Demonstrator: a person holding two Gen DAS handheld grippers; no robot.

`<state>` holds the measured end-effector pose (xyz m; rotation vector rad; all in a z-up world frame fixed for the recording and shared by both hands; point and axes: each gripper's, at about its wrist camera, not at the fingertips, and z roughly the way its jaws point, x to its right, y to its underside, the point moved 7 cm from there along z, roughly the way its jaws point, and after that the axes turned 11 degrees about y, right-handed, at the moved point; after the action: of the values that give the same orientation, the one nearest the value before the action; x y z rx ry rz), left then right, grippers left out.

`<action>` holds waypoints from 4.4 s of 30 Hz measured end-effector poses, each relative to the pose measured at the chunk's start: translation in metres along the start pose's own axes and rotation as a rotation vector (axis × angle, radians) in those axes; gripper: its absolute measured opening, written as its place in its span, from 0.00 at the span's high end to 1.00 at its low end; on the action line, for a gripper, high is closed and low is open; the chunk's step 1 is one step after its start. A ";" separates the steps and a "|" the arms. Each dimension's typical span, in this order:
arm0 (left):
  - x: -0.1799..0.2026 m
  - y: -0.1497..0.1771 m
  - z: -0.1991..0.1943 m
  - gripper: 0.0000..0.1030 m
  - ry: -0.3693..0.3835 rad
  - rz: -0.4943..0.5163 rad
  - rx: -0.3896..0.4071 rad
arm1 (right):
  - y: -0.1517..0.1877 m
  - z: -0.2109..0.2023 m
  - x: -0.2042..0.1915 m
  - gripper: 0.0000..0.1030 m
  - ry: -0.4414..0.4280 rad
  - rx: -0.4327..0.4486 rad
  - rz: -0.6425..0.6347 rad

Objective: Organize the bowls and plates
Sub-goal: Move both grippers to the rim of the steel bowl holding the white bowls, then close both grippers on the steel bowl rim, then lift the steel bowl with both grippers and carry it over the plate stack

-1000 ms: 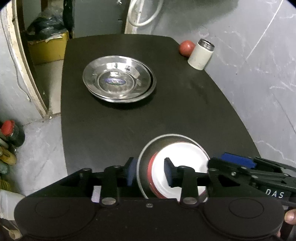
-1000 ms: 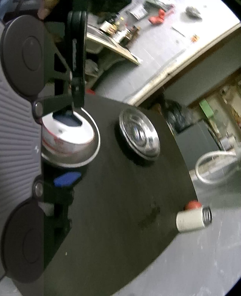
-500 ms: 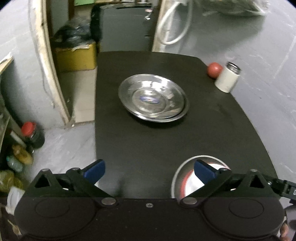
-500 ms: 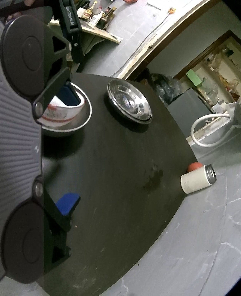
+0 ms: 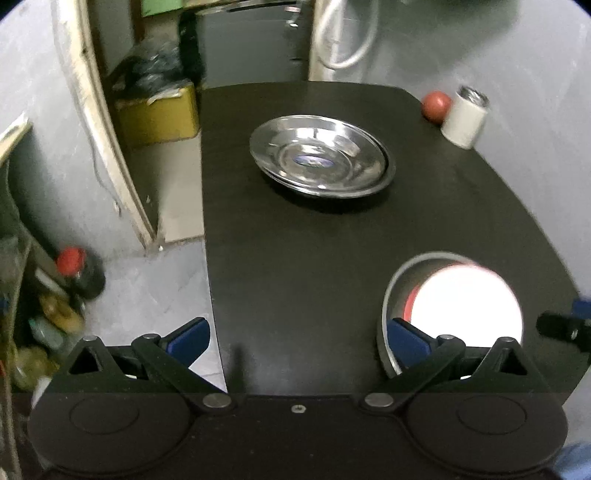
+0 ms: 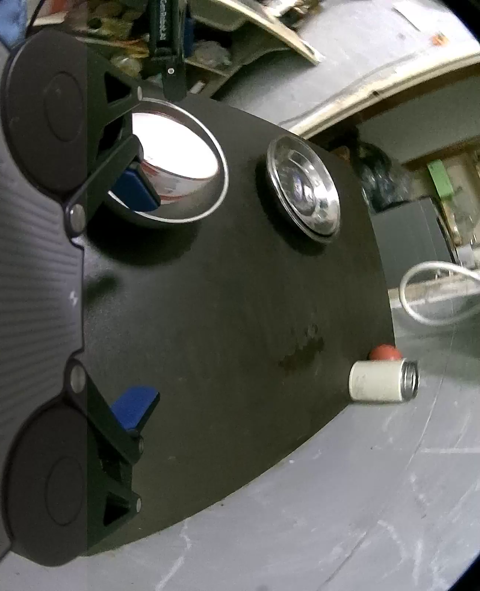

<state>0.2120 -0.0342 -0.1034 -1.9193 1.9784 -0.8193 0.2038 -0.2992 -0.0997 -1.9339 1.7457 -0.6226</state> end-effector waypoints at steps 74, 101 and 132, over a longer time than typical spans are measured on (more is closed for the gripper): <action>0.038 -0.009 0.027 0.56 0.114 0.248 -0.083 | 0.002 0.020 -0.027 0.29 -0.137 -0.070 -0.134; 0.046 -0.008 0.029 0.94 0.187 0.204 -0.079 | 0.004 0.017 -0.036 0.63 -0.254 -0.114 -0.055; 0.041 -0.018 0.036 0.94 0.210 0.229 -0.092 | 0.004 0.013 -0.045 0.78 -0.234 -0.097 0.009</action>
<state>0.2433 -0.0812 -0.1144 -1.6688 2.3445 -0.9113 0.2051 -0.2542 -0.1138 -1.9734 1.6624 -0.2987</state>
